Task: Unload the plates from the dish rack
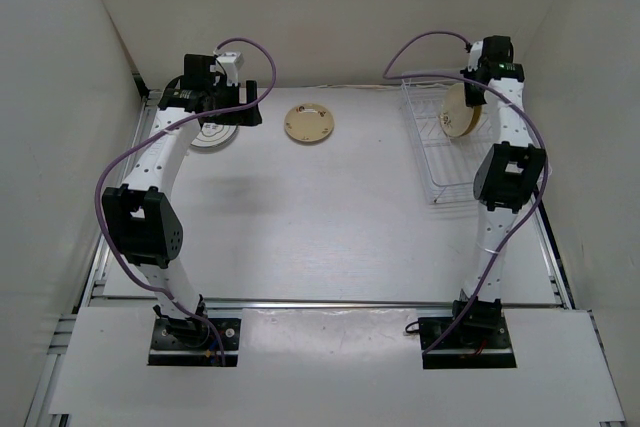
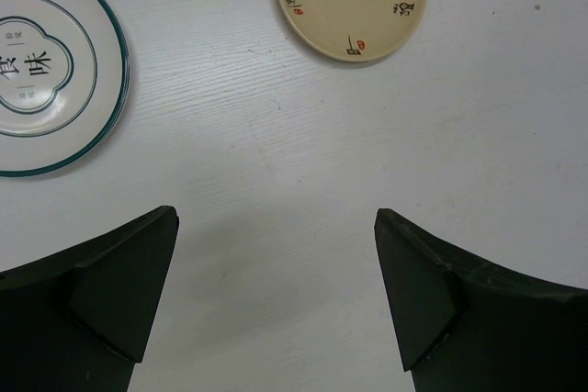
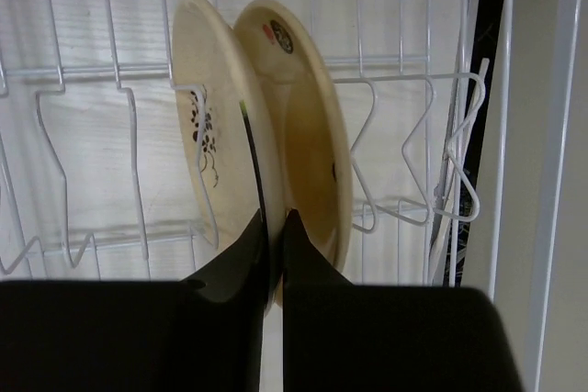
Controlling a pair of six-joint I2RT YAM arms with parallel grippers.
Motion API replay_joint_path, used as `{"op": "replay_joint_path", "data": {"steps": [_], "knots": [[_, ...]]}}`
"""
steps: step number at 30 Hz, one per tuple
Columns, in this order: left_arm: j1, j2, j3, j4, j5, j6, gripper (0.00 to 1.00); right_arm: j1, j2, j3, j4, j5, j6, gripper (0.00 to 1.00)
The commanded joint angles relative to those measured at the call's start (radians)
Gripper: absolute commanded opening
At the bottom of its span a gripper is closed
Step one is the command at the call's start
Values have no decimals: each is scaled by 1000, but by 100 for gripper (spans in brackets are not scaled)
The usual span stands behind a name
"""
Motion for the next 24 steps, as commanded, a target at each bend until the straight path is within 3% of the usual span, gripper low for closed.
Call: {"op": "replay_joint_path", "data": {"steps": [1, 6, 13, 17, 21, 24], "knots": [[2, -62, 25, -5, -13, 12, 99, 8, -6, 41, 7, -24, 6, 0], [2, -53, 25, -5, -4, 1, 99, 46, -116, 23, 53, 113, 43, 0], [2, -33, 59, -5, 15, -18, 99, 131, -274, -34, 157, 445, 33, 0], [2, -33, 68, -5, 15, -28, 99, 177, -334, -88, 200, 532, -18, 0], [2, -24, 68, 4, 62, -50, 99, 206, -385, -154, 177, 497, -57, 0], [2, 0, 88, 4, 157, -61, 99, 206, -396, -122, 20, 105, 22, 0]]}}
